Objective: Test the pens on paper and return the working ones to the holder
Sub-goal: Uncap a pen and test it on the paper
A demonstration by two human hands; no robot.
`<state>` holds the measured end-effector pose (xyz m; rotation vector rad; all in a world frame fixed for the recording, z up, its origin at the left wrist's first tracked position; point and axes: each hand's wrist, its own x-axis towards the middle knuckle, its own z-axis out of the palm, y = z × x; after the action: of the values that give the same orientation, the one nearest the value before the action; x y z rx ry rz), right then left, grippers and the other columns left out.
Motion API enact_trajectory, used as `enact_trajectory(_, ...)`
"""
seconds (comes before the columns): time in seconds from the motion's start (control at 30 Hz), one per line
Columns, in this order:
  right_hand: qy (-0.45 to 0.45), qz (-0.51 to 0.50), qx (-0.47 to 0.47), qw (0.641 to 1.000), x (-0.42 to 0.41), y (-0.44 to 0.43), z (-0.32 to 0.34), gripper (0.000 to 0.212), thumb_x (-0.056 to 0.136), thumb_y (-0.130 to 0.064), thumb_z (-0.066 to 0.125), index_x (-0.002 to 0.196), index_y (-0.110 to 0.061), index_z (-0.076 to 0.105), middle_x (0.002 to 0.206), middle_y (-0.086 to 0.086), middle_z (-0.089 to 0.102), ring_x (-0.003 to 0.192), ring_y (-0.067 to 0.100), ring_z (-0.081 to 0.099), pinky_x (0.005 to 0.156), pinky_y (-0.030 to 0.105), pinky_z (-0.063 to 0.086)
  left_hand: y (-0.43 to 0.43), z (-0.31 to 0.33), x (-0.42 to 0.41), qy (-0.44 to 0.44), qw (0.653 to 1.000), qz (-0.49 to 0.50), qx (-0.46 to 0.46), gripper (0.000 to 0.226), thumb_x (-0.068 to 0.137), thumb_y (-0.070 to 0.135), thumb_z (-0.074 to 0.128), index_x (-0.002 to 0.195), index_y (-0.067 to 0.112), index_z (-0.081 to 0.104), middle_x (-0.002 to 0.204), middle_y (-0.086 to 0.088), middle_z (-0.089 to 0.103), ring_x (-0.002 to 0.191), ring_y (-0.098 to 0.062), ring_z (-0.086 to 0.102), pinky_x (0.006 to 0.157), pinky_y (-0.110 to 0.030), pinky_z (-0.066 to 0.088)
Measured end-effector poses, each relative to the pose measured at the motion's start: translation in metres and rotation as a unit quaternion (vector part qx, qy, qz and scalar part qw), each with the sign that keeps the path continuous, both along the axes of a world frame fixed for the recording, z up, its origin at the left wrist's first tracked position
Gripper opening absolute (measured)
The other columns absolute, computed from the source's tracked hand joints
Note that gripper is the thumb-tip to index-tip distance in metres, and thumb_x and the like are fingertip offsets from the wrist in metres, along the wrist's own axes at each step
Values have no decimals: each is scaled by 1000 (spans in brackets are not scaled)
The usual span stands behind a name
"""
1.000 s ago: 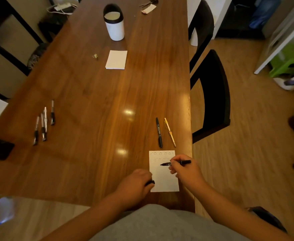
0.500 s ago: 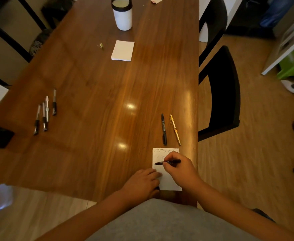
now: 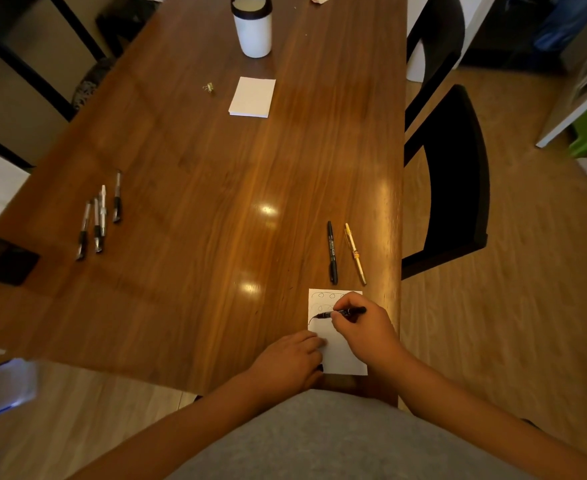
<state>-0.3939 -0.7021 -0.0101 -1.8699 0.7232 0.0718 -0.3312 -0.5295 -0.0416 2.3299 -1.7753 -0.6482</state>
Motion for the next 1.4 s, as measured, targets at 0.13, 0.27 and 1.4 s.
enact_trajectory(0.13,4,-11,3,1000,-4,-2,0,14,90,-14,67,87,-25,60,96,-21,57,85,-3,53,70,15,52,-3,3,-1,11,1000,13,-1,43,99,37,45,129,9,56,147,-7,42,133,-20,36,105,-34,38)
enact_trajectory(0.27,2,-16,-3,1000,-9,-3,2,13,89,-13,67,87,-24,61,92,-18,61,86,1,58,68,13,49,-5,5,-1,-6,1000,10,10,42,100,38,43,127,8,56,150,-8,35,127,-23,40,96,-36,46)
enact_trajectory(1.4,-3,-37,-5,999,-26,-17,-3,8,90,-13,66,91,-21,64,95,-9,65,92,11,61,68,15,48,-18,1,-8,-37,999,-6,20,43,100,37,42,126,6,55,154,-14,29,135,-28,31,102,-40,40)
